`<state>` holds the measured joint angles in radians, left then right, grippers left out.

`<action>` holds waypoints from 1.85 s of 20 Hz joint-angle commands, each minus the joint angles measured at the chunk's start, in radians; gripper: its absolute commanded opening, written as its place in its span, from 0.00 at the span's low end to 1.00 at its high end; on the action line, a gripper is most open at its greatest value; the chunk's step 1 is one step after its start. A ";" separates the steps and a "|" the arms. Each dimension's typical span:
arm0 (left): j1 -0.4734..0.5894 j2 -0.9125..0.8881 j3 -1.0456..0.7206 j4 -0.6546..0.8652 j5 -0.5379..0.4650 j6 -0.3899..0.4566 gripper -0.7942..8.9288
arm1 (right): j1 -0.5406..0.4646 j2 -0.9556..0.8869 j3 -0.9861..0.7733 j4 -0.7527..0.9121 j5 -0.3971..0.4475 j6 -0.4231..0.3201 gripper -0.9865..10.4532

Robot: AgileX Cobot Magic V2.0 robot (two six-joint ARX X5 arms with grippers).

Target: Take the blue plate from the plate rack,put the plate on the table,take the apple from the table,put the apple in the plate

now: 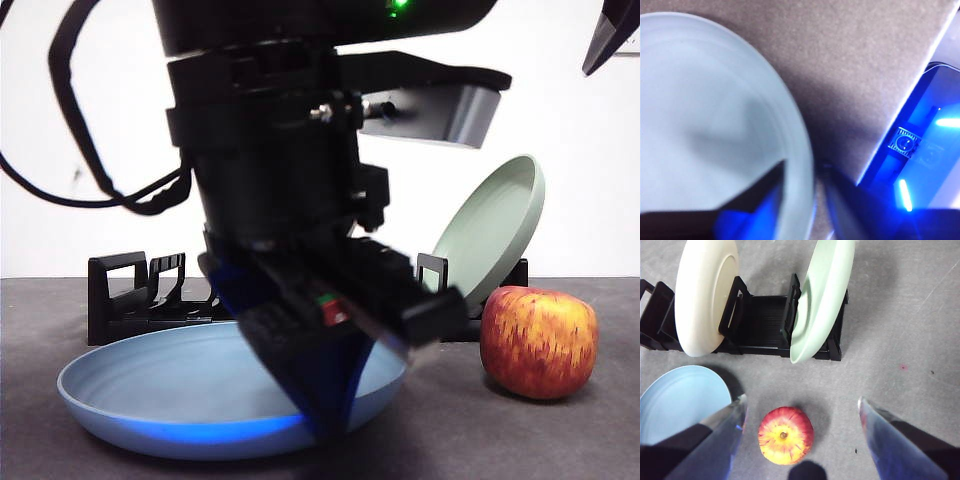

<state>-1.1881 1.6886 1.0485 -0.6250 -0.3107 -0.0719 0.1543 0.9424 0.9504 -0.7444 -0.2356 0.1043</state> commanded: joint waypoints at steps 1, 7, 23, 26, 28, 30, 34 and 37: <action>0.008 -0.027 0.049 0.000 -0.003 -0.040 0.53 | 0.020 0.000 0.005 0.002 0.002 0.001 0.46; 0.020 -0.227 0.264 -0.036 -0.113 -0.029 0.53 | 0.141 0.050 0.005 0.000 0.006 0.019 0.62; 0.259 -0.787 0.493 -0.212 -0.268 0.006 0.53 | 0.295 0.655 0.005 0.048 0.130 0.038 0.60; 0.259 -0.814 0.493 -0.254 -0.294 0.005 0.53 | 0.294 0.681 0.005 0.044 0.132 0.045 0.15; 0.259 -0.817 0.493 -0.270 -0.294 0.005 0.53 | 0.294 0.671 0.005 0.048 0.133 0.045 0.08; 0.259 -0.817 0.493 -0.278 -0.294 0.005 0.53 | 0.294 0.641 0.005 0.044 0.133 0.055 0.08; 0.259 -0.806 0.493 -0.277 -0.304 0.007 0.53 | 0.337 0.492 0.021 0.040 0.129 0.105 0.08; 0.259 -0.806 0.493 -0.278 -0.348 0.025 0.53 | 0.429 0.460 0.122 0.037 0.074 0.124 0.08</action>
<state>-0.9314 0.8841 1.5444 -0.9073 -0.6529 -0.0608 0.5838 1.4029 1.0718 -0.7128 -0.1570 0.2134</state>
